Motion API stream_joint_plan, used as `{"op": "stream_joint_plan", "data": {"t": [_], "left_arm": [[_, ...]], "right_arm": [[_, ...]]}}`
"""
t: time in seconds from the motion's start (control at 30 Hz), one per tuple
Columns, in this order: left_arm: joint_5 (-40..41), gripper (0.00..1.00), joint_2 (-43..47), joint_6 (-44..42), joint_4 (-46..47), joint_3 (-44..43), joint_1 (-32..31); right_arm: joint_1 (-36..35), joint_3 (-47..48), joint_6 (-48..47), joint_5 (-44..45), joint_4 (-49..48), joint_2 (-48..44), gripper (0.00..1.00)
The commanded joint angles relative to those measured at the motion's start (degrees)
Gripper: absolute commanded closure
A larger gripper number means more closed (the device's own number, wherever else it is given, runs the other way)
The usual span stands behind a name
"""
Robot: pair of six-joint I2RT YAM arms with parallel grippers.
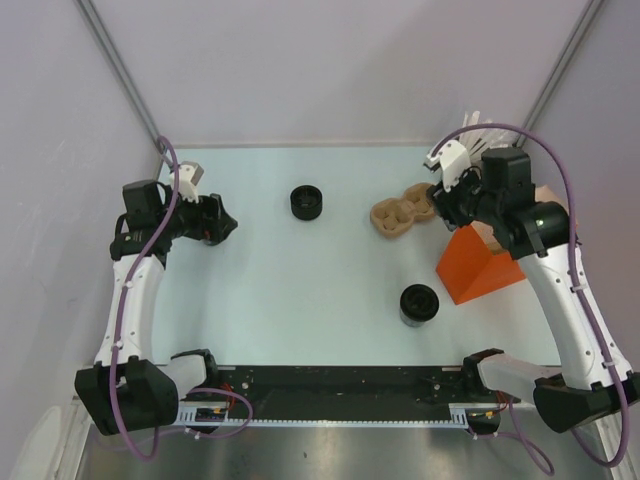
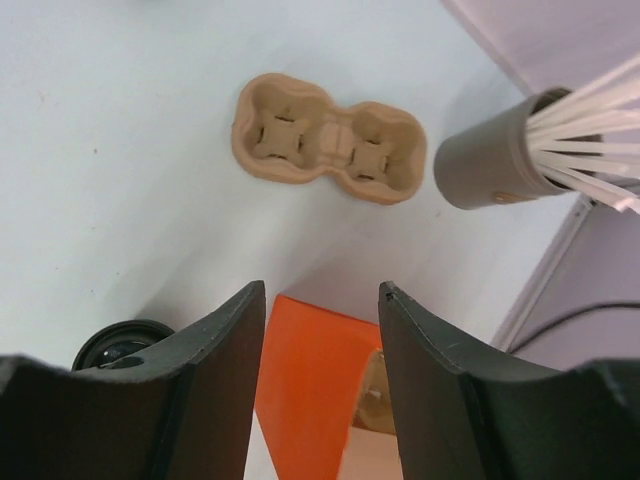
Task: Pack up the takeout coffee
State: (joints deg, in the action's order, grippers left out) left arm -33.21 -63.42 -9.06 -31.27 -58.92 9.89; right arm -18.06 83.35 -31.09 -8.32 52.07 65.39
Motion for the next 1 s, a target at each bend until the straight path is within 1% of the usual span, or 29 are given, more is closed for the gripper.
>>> {"op": "stream_joint_plan", "data": {"t": [0.0, 0.1, 0.27, 0.43, 0.7, 0.8, 0.83, 0.9, 0.93, 0.97], "left_arm": [[-1.4, 0.00, 1.0, 0.4, 1.7, 0.0, 0.6], [-1.6, 0.00, 1.1, 0.4, 1.7, 0.2, 0.6], [-1.8, 0.00, 1.5, 0.4, 1.7, 0.3, 0.6], [-2.1, 0.00, 1.5, 0.4, 1.8, 0.5, 0.5], [-2.2, 0.01, 2.0, 0.4, 2.0, 0.7, 0.6], [-2.3, 0.00, 1.8, 0.4, 1.9, 0.7, 0.6], [-2.4, 0.00, 1.9, 0.4, 2.0, 0.7, 0.6], [-2.4, 0.00, 1.8, 0.3, 2.0, 0.8, 0.6], [-2.4, 0.00, 2.0, 0.3, 2.0, 0.8, 0.6], [-2.6, 0.00, 2.0, 0.3, 2.2, 0.8, 0.7]], "right_arm": [[1.3, 8.1, 4.3, 2.0, 7.8, 0.9, 0.47], [2.0, 10.0, 5.0, 4.4, 11.2, 2.0, 0.48], [4.5, 8.4, 5.3, 3.5, 16.7, 4.1, 0.49], [7.5, 5.3, 5.5, 2.6, 16.0, 4.5, 0.50], [8.0, 2.1, 5.2, 3.8, 14.2, 4.2, 0.52], [8.0, 1.6, 5.3, 3.1, 13.8, 4.4, 0.58], [8.0, 1.4, 5.3, 3.0, 13.9, 5.0, 0.66], [8.0, 1.2, 5.6, 2.7, 14.3, 5.7, 0.75], [8.0, 1.2, 5.7, 2.5, 14.3, 6.2, 0.83], [7.9, 1.2, 6.0, 2.3, 14.0, 6.2, 0.87]]}}
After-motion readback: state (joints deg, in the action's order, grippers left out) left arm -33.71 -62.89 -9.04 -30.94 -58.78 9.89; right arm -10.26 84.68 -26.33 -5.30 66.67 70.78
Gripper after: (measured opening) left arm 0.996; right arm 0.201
